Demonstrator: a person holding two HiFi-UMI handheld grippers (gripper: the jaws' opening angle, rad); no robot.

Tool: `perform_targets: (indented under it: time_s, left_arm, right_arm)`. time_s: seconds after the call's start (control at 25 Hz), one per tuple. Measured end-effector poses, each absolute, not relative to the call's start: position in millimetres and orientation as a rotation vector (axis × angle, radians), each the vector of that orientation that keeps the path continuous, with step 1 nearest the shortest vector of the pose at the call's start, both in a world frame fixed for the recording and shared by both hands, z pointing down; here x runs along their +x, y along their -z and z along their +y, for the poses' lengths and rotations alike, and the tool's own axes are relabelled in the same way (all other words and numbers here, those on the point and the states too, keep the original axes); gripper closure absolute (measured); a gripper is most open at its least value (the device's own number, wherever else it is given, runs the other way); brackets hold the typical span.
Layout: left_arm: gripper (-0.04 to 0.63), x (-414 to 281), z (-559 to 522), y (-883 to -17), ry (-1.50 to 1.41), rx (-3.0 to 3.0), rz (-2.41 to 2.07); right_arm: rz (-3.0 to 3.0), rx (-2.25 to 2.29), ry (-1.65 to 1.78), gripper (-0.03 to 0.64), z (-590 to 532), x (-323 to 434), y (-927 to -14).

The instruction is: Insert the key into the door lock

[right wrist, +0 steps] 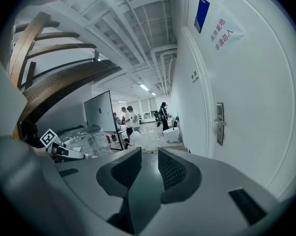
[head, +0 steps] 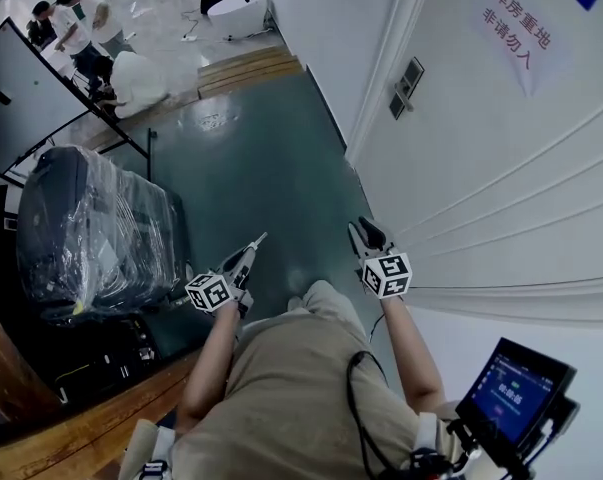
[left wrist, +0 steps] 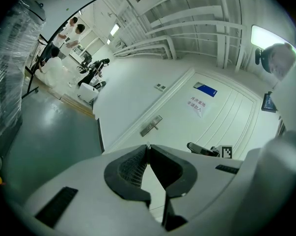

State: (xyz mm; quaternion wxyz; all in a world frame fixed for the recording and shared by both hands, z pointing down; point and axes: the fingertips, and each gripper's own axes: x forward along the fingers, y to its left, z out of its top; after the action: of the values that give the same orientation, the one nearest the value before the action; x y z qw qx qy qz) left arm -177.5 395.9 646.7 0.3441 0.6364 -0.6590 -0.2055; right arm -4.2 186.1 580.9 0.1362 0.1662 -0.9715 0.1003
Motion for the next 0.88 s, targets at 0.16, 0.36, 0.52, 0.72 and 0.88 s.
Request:
perform_targets:
  time_s: [0.16,0.36,0.52,0.72,0.88]
  left_arm:
    - [0.563,-184.5,395.8,-645.0,0.536,1.65,-1.706]
    - [0.563,-198.7,400.9,-638.1,0.552,1.638,-1.716]
    - [0.563,-207.3,369.7,-635.2,0.56,1.62,-1.738]
    - [0.563,-211.5,317.4,-634.1,0.533,1.592,-1.756]
    - [0.563,-209.1,288.3,-626.0,0.533,1.588,-1.754]
  right_arm:
    - [-2.814,0.503,-0.295,0.505,181.3,-7.7,-576.0]
    - [-2.82,0.519,-0.304,0.505,180.5,-17.2,-566.8]
    - [-2.822,0.501,-0.329,0.505,145.2,-27.8,-571.4]
    - [-2.828,0.469,-0.359,0.505,88.7,-41.9,-573.1]
    - [-2.827,0.431,-0.357,0.505,65.8,-49.1,-566.1]
